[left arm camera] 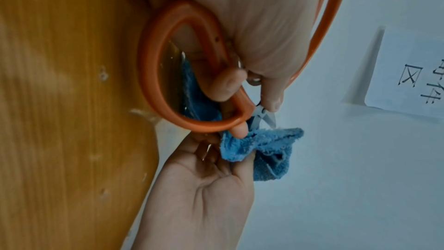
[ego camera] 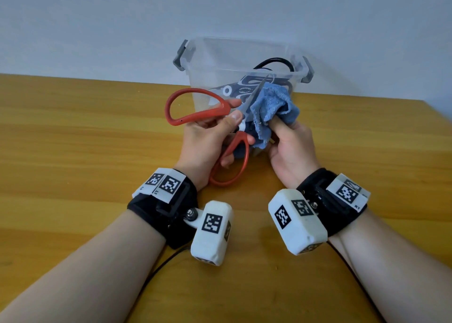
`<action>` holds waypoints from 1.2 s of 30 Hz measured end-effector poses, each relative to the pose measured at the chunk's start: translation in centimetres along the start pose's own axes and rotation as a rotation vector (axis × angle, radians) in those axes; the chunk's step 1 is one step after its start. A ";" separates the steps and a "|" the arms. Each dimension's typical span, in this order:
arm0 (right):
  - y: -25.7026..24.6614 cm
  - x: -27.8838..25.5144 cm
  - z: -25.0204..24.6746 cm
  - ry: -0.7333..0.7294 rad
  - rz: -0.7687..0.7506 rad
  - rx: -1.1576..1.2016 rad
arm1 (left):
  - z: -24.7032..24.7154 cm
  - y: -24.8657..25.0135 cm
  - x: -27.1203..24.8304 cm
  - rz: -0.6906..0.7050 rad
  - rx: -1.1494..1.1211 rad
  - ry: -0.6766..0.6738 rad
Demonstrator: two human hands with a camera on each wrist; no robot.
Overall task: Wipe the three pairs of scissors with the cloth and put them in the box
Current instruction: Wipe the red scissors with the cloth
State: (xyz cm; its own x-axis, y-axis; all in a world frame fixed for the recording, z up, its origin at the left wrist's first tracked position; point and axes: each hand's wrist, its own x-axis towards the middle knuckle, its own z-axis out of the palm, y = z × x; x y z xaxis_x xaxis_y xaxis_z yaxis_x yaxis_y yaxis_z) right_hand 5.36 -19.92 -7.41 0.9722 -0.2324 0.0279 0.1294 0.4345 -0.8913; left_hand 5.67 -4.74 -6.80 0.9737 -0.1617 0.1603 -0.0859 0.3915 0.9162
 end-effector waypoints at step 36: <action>0.9 0.0 0.5 -0.017 0.040 -0.061 | 0.4 -0.8 0.1 0.010 0.077 -0.032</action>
State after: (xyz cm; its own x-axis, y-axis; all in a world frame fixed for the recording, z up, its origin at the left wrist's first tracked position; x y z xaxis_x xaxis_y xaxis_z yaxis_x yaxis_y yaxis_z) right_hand 5.55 -19.05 -7.96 0.9797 -0.2005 -0.0009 0.0789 0.3895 -0.9176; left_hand 5.74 -5.40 -7.39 0.9657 -0.1875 0.1798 -0.1125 0.3222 0.9400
